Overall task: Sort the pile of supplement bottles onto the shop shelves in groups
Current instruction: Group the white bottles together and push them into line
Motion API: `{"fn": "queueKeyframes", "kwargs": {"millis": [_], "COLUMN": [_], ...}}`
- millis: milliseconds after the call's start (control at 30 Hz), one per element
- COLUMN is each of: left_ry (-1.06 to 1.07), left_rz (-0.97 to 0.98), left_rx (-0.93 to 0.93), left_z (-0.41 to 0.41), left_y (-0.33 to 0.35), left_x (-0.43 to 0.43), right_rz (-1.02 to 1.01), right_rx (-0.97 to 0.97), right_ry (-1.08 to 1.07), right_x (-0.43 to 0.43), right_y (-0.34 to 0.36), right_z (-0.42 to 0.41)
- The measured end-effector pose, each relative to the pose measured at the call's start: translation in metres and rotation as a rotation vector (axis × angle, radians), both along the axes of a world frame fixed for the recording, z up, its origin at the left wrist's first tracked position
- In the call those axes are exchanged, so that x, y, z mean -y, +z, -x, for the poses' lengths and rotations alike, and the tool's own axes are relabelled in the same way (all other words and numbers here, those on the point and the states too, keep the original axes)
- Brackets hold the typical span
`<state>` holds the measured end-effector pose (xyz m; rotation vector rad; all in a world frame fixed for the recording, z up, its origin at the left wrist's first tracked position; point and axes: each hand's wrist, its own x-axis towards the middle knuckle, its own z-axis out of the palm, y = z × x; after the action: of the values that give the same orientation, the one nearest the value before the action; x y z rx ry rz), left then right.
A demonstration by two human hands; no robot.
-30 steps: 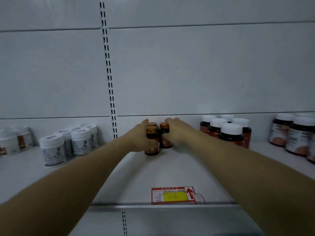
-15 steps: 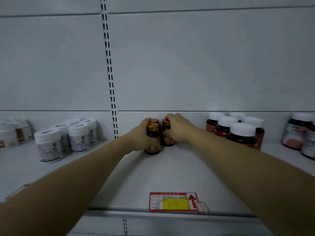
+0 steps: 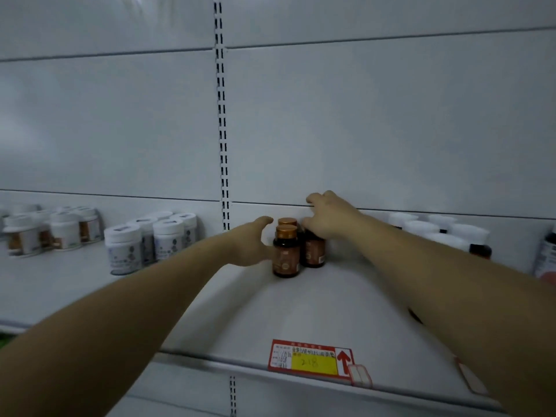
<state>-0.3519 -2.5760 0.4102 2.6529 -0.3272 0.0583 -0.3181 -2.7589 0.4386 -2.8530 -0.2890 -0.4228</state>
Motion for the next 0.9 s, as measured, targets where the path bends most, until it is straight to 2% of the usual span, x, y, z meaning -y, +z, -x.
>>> {"fn": "queueKeyframes", "kwargs": {"millis": [100, 267, 433, 600, 900], "left_ry": [0.014, 0.076, 0.16, 0.179, -0.004], "left_rz": [-0.179, -0.301, -0.361, -0.288, -0.084], "left_rx": [0.095, 0.237, 0.204, 0.181, 0.114], "left_z": [0.019, 0.046, 0.055, 0.056, 0.02], "left_y": [0.01, 0.024, 0.024, 0.016, 0.002], "left_x": [-0.022, -0.076, -0.156, -0.224, -0.266], "right_rz": [0.021, 0.076, 0.096, 0.097, 0.079], "right_rx": [0.006, 0.044, 0.013, -0.037, -0.181], "right_ry": [0.022, 0.109, 0.177, 0.158, 0.018], "right_x": [-0.016, -0.073, -0.152, -0.217, -0.271], "right_y": [0.016, 0.022, 0.007, -0.009, -0.025], "right_z": [0.005, 0.014, 0.019, 0.018, 0.007]}}
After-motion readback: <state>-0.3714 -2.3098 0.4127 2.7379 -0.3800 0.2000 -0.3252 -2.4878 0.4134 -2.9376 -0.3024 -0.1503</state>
